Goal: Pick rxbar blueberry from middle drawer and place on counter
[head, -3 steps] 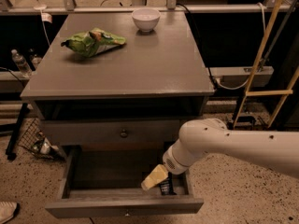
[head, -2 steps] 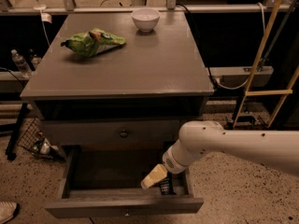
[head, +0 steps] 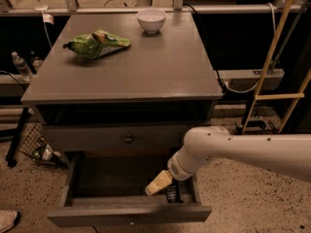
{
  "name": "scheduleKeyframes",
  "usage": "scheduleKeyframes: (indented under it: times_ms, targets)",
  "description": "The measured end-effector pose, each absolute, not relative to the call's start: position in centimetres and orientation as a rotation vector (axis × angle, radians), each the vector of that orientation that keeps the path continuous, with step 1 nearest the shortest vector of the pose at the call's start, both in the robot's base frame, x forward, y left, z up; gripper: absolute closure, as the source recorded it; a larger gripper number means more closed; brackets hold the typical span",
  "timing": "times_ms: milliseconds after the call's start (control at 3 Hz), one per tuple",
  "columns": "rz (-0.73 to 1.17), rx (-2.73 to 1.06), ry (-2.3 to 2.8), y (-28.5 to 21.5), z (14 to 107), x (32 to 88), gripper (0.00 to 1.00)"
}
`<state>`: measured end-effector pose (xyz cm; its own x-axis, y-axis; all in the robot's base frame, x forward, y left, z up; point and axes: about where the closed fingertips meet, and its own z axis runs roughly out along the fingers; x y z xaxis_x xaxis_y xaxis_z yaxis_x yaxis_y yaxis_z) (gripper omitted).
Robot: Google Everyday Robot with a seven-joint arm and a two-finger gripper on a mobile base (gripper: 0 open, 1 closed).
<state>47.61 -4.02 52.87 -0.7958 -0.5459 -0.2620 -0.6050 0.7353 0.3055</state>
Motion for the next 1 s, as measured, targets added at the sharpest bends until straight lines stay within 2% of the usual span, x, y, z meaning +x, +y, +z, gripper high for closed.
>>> scheduleKeyframes:
  times_ms: [1000]
  targets:
    - [0.472, -0.6, 2.978, -0.9, 45.2, 51.1, 0.0]
